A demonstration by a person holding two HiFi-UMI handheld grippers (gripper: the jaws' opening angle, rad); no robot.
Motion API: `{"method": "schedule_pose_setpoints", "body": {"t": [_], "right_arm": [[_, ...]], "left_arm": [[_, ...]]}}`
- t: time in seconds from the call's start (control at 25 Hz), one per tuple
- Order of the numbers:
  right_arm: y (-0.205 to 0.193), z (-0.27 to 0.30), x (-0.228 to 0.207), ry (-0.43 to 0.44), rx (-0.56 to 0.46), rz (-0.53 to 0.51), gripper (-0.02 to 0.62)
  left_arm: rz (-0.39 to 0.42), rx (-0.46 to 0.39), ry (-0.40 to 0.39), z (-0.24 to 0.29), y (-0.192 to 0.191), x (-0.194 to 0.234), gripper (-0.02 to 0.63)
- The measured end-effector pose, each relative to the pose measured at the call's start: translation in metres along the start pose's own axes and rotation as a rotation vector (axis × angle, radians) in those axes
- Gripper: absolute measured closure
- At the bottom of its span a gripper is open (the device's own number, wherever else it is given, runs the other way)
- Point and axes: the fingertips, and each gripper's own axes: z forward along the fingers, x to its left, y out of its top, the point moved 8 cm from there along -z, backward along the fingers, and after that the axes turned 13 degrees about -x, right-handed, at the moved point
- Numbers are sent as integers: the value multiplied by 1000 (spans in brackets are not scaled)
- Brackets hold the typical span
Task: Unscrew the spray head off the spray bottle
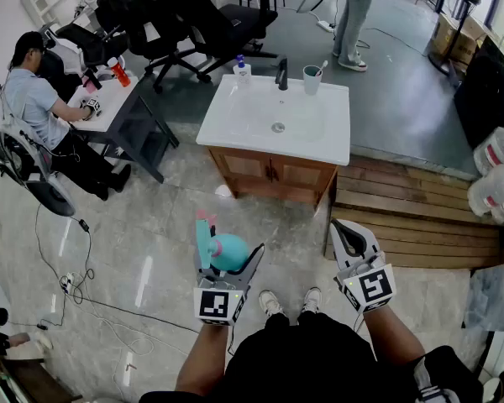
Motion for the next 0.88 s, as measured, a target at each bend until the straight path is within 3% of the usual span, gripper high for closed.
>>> {"method": "schedule_pose_setpoints", "body": {"t": [0.88], "right_arm": [[2, 33, 34, -57, -53, 39, 591]], "left_arm": [[41, 1, -62, -4, -1, 43, 132]]}}
